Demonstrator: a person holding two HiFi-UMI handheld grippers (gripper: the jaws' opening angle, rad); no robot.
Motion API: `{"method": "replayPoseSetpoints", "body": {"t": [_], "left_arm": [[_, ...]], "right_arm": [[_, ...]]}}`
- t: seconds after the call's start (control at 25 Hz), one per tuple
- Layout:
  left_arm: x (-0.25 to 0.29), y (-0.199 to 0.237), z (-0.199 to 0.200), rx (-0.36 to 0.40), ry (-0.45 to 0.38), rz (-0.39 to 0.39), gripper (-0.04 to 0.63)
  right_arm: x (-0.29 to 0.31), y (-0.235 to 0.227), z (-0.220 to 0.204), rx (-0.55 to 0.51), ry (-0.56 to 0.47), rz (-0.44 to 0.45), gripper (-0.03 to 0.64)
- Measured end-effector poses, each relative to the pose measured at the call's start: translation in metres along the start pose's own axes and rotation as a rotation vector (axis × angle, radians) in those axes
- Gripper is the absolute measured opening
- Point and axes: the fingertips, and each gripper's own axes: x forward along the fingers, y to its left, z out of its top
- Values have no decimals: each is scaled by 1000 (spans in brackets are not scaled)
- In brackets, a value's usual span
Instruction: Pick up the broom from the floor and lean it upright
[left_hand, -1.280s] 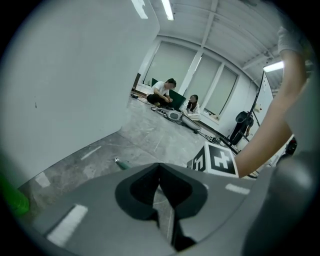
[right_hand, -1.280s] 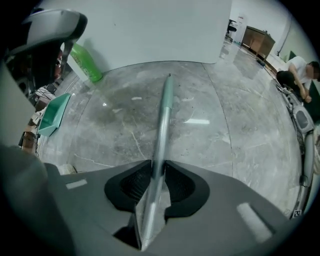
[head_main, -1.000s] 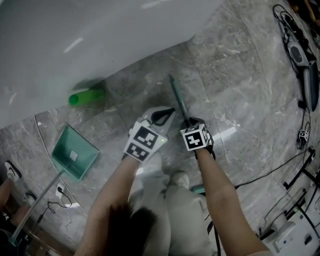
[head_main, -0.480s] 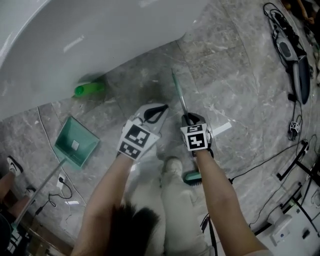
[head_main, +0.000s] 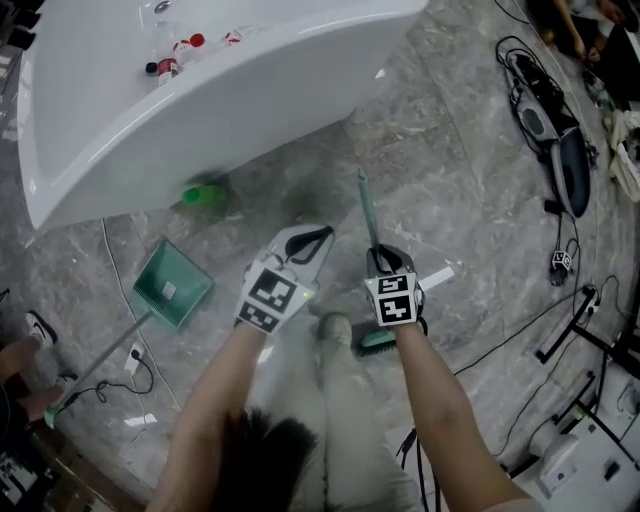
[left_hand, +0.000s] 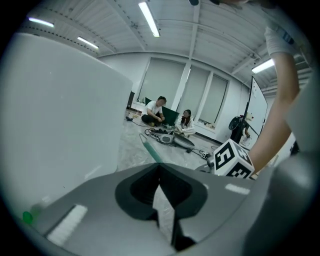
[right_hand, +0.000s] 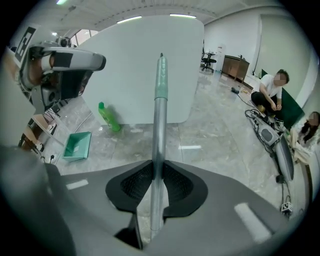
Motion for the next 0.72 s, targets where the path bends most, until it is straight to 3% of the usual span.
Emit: {"method": "replayPoseSetpoints", "body": {"t": [0.44, 0.72], "left_arm": [[-52, -12, 67, 10, -72, 66, 0], [-83, 11, 110, -1, -152, 147, 0]], "right_arm": [[-62, 23, 92, -113, -151, 22, 75], [-81, 47, 161, -195, -266, 17, 77]]}}
